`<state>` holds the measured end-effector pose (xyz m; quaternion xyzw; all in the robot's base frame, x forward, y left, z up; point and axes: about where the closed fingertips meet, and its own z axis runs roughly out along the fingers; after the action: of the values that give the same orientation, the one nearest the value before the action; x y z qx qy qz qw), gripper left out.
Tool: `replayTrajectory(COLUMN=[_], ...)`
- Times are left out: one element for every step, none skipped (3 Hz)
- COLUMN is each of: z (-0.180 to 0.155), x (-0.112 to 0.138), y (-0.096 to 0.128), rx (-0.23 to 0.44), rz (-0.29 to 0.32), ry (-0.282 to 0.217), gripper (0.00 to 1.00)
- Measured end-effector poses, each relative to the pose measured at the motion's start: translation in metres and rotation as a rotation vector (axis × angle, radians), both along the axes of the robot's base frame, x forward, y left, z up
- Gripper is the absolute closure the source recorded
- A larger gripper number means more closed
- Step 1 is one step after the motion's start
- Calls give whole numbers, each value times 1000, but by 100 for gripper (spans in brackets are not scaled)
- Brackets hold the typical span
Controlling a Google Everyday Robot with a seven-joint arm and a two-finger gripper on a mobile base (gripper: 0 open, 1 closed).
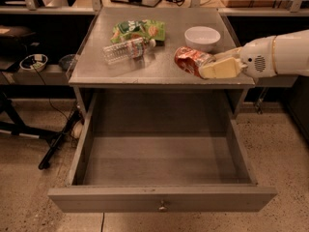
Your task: Place coke can into top drawer
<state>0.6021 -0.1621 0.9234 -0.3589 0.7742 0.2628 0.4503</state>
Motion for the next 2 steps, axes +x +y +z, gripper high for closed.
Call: replayTrajectory(z=[0, -10], x=[-19, -55], y=[0, -14], rx=[1, 27], rz=[-25, -156], ry=[-7, 7], gripper=[100, 100])
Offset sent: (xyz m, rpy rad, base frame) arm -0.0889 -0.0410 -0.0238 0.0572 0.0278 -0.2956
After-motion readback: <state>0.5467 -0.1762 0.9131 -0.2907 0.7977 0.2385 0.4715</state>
